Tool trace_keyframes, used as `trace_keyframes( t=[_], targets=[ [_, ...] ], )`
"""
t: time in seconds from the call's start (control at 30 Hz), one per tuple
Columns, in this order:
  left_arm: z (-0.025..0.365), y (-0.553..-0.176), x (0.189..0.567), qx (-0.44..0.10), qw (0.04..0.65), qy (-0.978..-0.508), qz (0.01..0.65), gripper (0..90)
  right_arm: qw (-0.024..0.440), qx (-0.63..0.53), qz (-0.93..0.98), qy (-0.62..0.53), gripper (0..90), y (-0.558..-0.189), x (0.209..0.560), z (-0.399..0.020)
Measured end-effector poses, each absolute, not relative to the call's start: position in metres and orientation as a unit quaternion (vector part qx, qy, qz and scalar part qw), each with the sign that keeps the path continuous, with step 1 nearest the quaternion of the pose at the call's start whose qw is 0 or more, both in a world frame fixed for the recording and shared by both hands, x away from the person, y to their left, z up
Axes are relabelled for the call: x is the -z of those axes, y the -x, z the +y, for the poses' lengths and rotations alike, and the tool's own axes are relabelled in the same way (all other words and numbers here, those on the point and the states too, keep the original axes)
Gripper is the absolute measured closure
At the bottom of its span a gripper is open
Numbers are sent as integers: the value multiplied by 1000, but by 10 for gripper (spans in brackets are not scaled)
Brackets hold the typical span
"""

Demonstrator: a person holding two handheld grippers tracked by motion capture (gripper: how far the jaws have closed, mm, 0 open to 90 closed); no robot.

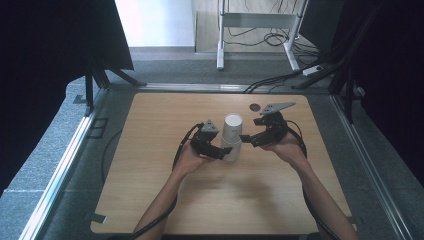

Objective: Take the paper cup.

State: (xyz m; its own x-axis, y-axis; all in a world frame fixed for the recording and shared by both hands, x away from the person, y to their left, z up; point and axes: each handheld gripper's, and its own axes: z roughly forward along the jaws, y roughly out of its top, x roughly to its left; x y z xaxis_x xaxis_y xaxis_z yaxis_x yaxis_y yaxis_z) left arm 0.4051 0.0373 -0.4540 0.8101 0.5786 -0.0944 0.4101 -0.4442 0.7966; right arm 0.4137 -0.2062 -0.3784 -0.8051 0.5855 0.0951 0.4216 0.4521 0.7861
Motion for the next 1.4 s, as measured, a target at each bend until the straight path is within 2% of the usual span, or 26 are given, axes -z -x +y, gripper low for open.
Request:
trace_keyframes(
  t=[0.3,0.53,0.9,1.03,1.13,1.4],
  targets=[
    [30,-409,457,-96,442,-843,292,156,93,-434,849,-288,124,-420,370,-194],
    [30,-410,456,-93,453,-837,292,214,92,-431,851,-287,138,-425,363,-181],
    [29,-408,453,-105,443,-842,291,245,99,-413,860,-284,196,-434,359,-167],
    [29,-407,452,-108,437,-845,289,248,101,-413,861,-281,249,-435,356,-165],
    [28,-407,452,-109,436,-845,290,249,94,-409,866,-271,342,-435,353,-162],
    [28,-407,452,-113,431,-848,287,249,107,-393,874,-264,363,-434,345,-159]
  ],
)
